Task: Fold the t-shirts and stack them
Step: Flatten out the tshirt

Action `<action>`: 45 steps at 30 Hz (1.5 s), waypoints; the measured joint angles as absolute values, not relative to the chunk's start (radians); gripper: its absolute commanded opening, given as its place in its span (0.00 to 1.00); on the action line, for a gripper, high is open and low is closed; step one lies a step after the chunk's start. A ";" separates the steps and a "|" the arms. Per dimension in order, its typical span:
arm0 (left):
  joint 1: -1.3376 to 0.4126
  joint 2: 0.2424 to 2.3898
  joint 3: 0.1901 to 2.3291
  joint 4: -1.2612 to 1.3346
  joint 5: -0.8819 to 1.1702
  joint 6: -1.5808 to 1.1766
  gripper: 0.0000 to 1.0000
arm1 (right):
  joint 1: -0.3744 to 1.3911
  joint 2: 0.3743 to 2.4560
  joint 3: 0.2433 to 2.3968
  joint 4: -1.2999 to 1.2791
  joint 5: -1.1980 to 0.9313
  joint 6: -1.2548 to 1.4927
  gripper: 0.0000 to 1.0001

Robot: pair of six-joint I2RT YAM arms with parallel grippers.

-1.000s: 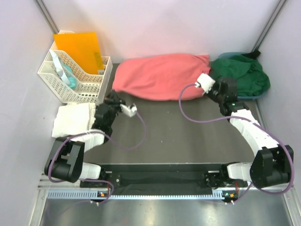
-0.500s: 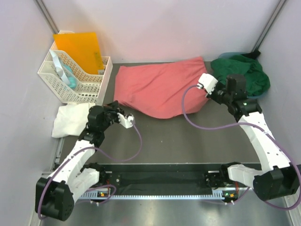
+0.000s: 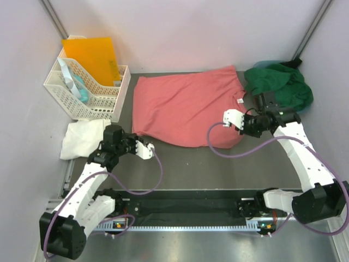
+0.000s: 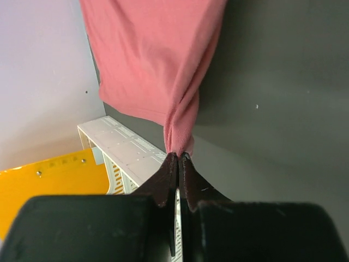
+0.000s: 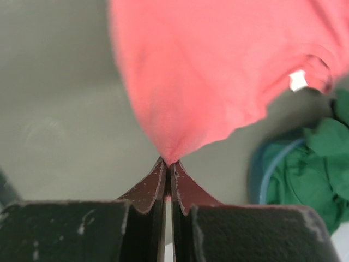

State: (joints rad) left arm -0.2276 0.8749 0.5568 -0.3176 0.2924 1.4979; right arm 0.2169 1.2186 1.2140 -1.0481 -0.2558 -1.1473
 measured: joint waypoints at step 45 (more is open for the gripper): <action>-0.222 0.646 0.471 -0.844 0.179 1.723 0.90 | 0.386 0.923 0.831 -1.213 -0.159 -1.421 0.39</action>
